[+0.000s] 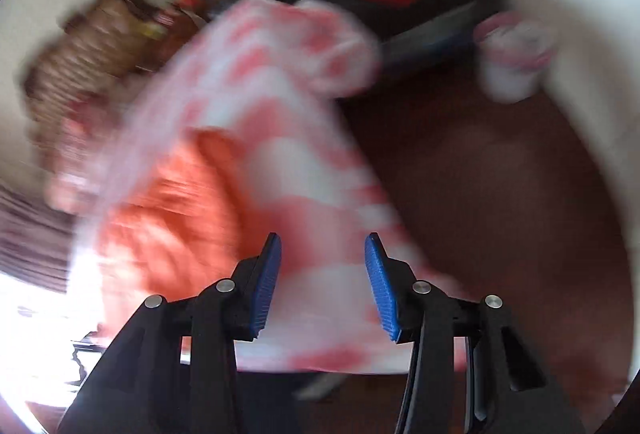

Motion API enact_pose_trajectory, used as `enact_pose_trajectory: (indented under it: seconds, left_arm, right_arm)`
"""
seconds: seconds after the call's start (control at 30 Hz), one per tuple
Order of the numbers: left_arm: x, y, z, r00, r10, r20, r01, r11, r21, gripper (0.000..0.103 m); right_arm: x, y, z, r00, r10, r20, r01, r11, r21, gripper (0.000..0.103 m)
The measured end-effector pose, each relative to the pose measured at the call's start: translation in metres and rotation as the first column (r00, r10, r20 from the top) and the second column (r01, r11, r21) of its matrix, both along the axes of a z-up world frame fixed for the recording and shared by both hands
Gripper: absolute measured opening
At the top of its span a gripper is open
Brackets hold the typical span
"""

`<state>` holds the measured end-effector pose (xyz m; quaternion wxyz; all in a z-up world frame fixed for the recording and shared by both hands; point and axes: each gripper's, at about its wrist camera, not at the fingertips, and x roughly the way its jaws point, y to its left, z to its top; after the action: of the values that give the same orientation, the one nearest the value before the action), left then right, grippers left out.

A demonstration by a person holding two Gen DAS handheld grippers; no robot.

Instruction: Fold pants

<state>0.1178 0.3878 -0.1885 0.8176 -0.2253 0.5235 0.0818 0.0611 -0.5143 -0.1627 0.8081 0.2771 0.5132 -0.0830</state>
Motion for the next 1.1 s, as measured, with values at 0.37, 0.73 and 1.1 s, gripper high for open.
enact_pose_trajectory:
  seconds: [0.37, 0.73, 1.1]
  left_arm:
    - [0.000, -0.002, 0.000, 1.000, 0.014, 0.007, -0.014, 1.000, -0.003, 0.028]
    - [0.001, -0.003, 0.000, 1.000, -0.001, 0.011, 0.000, 1.000, 0.004, 0.029]
    - [0.001, -0.004, -0.001, 1.000, 0.000, 0.010, -0.001, 1.000, 0.009, 0.029]
  right_arm:
    - [0.034, 0.066, -0.003, 0.974, 0.212, -0.077, -0.220, 0.967, -0.128, 0.045]
    - [0.048, 0.048, 0.010, 0.982, 0.181, 0.046, -0.183, 0.982, 0.036, 0.044]
    - [0.055, 0.059, 0.013, 0.978, 0.210, 0.007, -0.209, 0.976, -0.066, 0.045]
